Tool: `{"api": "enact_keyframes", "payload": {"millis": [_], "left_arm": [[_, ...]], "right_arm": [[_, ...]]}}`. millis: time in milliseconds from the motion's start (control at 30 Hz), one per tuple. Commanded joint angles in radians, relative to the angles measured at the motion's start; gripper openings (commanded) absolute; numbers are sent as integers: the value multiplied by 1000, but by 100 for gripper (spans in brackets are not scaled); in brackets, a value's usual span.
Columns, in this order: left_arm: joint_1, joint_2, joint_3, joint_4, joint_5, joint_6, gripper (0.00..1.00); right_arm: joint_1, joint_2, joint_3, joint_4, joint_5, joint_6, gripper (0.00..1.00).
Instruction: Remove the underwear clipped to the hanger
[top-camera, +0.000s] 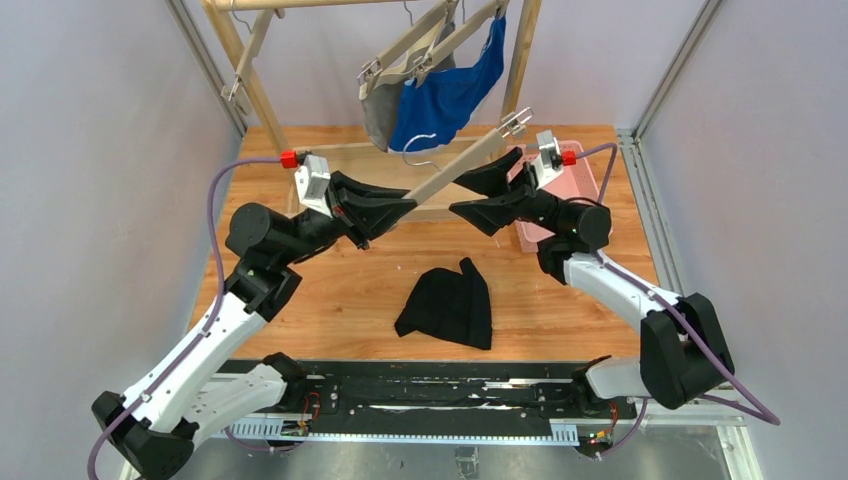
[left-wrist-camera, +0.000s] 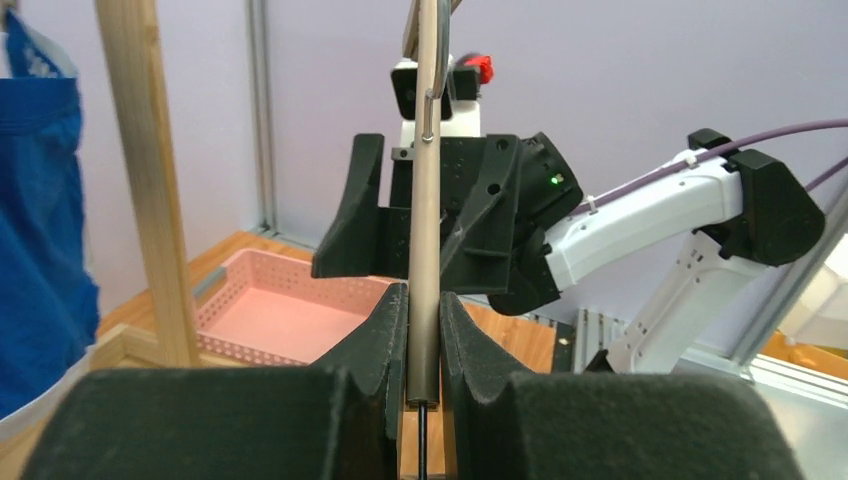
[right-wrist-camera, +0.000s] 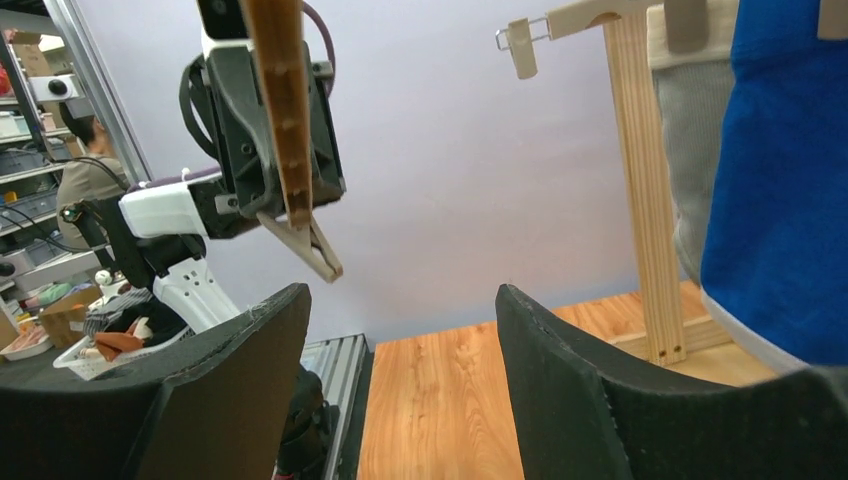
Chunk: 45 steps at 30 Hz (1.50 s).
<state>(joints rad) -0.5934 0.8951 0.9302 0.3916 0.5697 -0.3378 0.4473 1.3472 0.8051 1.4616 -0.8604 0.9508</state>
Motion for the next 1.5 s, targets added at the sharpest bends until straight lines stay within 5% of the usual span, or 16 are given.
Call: {"api": "enact_keyframes", "payload": {"millis": [0,100,167,267,400,867,1200,1333,1467], "left_arm": [[-7,-70,58,-143,-167,121,0],[-6,-108,99,-379,-368,233,0],[-6,-123,136,-559,-517,286,0],[-6,-141,182,-736,-720,324,0],[-6,-202,192,-853,-810,299,0],[-6,-343,176,-1125,-822,191,0],[-6,-254,124,-1067,-1022,240,0],[-7,-185,142,-1011,-1070,286,0],[-6,-100,178,-962,-1105,340,0]], "right_arm": [[14,-32,-42,-40,-50,-41,70],[21,-96,-87,-278,-49,-204,70],[45,-170,-103,-579,2,-398,70],[158,-296,-65,-1123,272,-765,71],[299,-342,-53,-1457,580,-934,71],[413,-167,-188,-1480,861,-881,75],[420,69,-121,-1514,979,-827,76],[420,167,-69,-1568,995,-807,52],[419,204,-41,-1601,1002,-792,16]]}}
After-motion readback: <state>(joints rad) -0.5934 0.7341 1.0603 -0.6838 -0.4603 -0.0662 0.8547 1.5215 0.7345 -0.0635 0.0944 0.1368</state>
